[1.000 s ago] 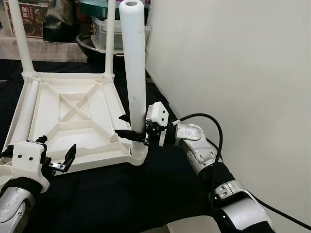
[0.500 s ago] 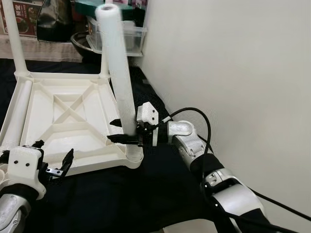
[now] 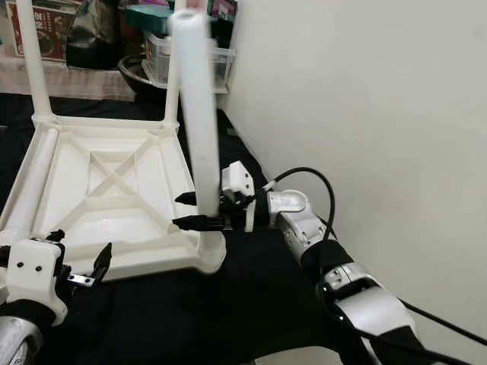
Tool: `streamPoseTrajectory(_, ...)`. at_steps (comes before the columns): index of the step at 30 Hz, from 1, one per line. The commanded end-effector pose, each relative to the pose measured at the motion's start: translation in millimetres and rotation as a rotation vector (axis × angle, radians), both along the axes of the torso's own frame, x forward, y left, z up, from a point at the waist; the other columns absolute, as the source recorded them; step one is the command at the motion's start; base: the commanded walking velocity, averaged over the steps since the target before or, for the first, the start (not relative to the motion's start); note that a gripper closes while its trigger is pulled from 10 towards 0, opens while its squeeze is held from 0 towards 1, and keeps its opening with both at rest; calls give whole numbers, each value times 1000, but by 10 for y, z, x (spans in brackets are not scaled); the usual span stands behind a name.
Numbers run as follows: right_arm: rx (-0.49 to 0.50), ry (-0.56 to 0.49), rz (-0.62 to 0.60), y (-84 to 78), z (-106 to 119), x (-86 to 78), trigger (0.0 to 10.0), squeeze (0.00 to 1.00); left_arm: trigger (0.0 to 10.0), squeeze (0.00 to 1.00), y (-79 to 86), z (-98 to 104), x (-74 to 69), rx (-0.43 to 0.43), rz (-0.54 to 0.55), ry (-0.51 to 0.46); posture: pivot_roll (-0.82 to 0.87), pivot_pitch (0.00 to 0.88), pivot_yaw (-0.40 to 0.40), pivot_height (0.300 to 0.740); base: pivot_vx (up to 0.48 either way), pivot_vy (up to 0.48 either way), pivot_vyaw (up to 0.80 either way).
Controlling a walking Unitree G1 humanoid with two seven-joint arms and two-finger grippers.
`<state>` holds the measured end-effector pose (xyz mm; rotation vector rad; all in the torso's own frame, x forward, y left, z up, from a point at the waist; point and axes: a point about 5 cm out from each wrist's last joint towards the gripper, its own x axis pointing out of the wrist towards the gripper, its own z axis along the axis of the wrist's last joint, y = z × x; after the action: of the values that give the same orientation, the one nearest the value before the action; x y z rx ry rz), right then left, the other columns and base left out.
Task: Building children table
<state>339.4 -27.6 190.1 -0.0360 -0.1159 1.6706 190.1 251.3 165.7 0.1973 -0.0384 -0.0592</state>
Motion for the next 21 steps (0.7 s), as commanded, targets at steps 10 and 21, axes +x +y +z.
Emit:
streamPoseTrajectory(10,47,149,124,122,-167,-151,0,0,10000,0,-117,-10,-3,-41,-46,23,291,0,-203,740,0,0,0)
streamPoseTrajectory(21,72,107,52,21,-250,-202,0,0,10000,0,-90,2,29,-41,-40,17,278,0,-192,740,0,0,0)
